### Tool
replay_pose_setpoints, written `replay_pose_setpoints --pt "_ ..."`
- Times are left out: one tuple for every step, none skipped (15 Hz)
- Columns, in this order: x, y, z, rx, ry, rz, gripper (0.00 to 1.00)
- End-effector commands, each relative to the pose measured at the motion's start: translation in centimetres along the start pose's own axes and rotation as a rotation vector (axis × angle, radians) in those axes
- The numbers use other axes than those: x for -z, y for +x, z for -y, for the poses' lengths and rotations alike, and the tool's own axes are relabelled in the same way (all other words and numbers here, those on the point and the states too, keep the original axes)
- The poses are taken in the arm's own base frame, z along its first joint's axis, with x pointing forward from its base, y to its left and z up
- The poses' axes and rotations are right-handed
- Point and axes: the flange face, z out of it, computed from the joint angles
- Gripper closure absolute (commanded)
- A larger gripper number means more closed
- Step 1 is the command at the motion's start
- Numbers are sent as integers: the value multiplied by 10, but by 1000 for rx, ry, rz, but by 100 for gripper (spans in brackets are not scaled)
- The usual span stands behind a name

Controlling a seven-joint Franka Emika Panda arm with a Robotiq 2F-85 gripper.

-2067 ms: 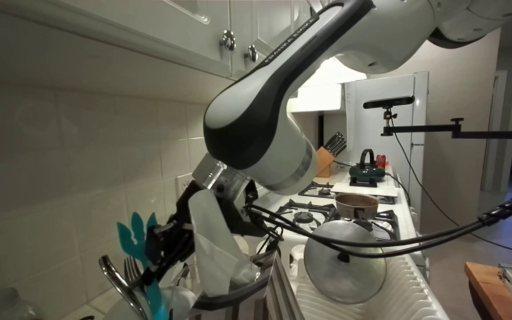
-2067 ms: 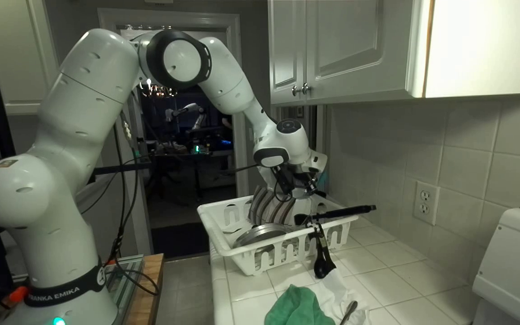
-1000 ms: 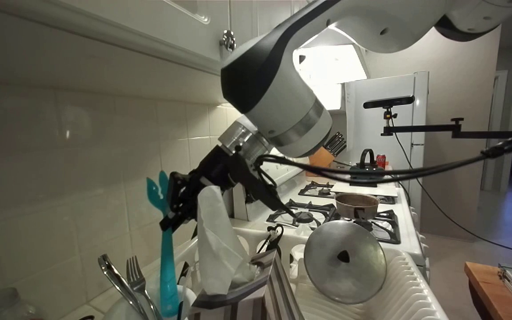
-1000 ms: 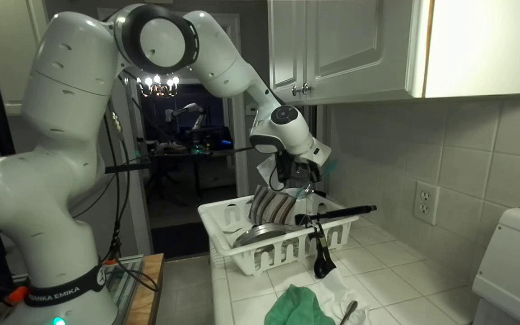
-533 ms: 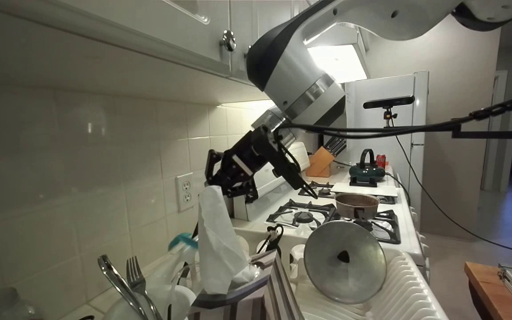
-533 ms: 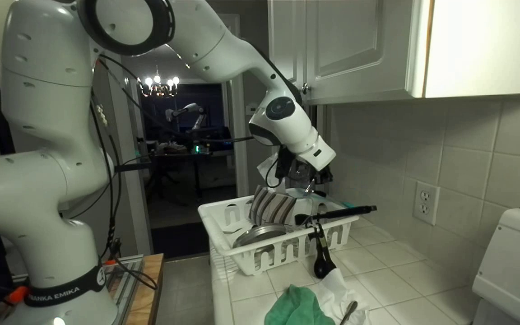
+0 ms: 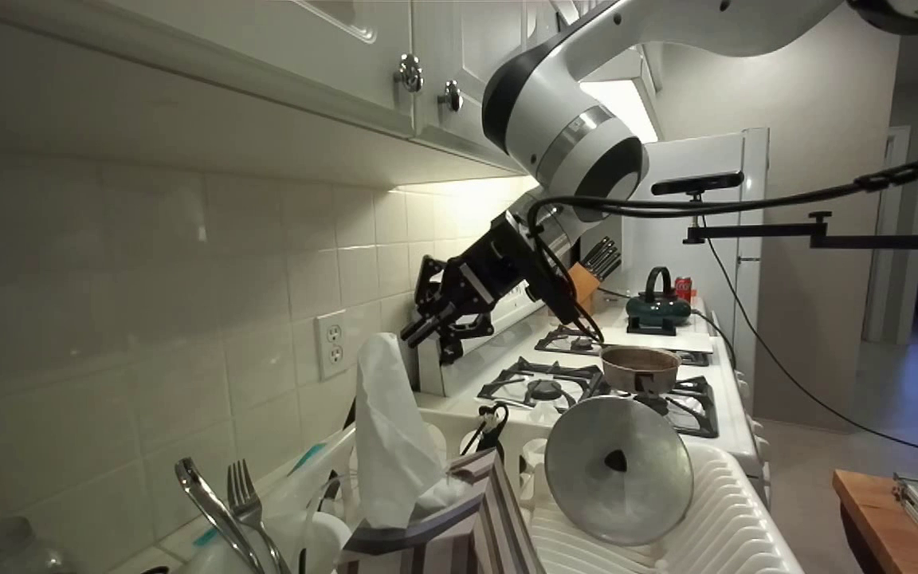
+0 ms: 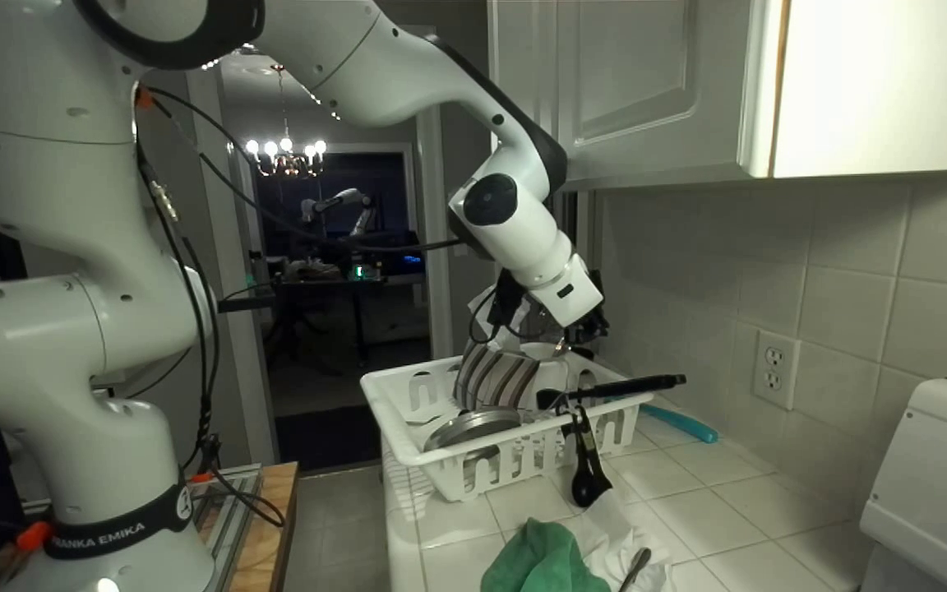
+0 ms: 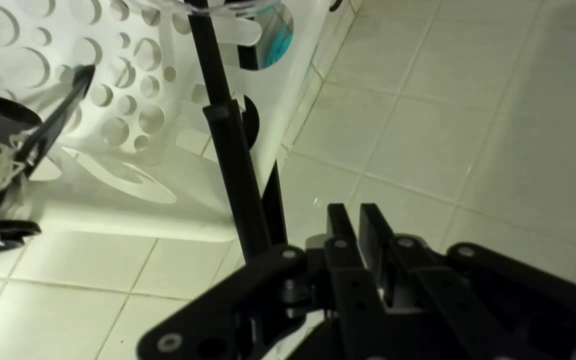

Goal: Pick up the blue spoon and place it on the counter

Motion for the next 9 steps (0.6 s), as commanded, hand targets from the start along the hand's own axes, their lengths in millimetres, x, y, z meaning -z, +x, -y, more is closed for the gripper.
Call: replay_pose_setpoints --pt "-6 -36 -21 79 -23 109 61" --pt "-12 -47 -24 122 -29 153 55" --pt "-19 -57 -27 165 -29 196 49" --pt "-25 -65 -27 203 -33 223 41" --pt "-29 -70 -26 242 -41 243 35" --pt "-35 -74 -24 282 -48 258 27" --pt "-40 -77 -22 317 -56 272 20" --pt "-46 -79 -19 358 -69 275 14" --pt "-50 -80 -17 394 -74 279 6"
